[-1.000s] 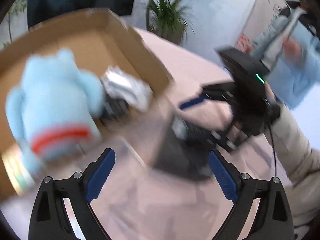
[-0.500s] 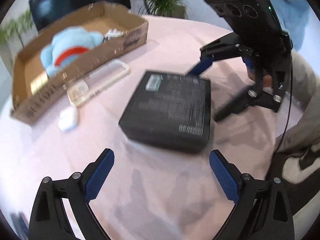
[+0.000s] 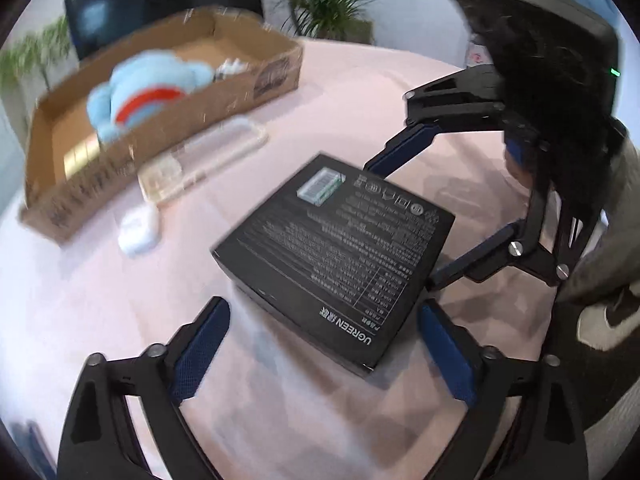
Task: Organize objects
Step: 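Move both grippers to the black UGREEN box, then grasp the black box with both grippers and lift it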
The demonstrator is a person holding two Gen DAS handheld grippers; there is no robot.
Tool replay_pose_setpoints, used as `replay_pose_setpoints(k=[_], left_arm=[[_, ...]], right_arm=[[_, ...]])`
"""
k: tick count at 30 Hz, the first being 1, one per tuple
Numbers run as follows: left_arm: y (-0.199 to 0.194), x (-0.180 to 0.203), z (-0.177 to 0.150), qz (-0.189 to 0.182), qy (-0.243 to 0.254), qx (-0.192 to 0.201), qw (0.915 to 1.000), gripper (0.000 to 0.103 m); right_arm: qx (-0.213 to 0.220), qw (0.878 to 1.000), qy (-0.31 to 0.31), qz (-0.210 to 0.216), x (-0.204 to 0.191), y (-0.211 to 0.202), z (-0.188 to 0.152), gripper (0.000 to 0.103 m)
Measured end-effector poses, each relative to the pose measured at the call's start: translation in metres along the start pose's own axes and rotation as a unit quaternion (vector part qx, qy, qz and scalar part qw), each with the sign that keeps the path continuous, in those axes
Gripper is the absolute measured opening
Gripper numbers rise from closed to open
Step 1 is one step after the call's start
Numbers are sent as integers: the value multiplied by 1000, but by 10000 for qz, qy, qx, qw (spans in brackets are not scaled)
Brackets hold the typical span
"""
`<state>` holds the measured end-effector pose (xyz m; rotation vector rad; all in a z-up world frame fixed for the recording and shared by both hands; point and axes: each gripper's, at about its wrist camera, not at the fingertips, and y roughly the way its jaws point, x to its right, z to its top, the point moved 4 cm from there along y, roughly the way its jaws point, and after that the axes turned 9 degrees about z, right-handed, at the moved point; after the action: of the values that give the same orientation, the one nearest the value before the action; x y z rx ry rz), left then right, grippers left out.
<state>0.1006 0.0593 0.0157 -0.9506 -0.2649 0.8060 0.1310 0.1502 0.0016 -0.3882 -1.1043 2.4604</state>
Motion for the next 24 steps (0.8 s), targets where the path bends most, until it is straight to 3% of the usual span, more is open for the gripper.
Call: replay_pose_setpoints(k=[4,6,19,24], left_arm=[[1,-4,-4,-113,-76,-153,9998,61],[0,-5,-5,-151,-93,-161,9997,59],[4,-10,-5,10,-219,-76,9997,63],[1,-12,-4,-19,-235,-47,9997,60]], right_arm=[[-193,9998,29,-74,1,7,-1,61],[-202,9997,104,-100,5,9,-2,57],[-89,9994,273,-178,7,9,3,59],[-28,9989,383,-284,7,8,5,55]])
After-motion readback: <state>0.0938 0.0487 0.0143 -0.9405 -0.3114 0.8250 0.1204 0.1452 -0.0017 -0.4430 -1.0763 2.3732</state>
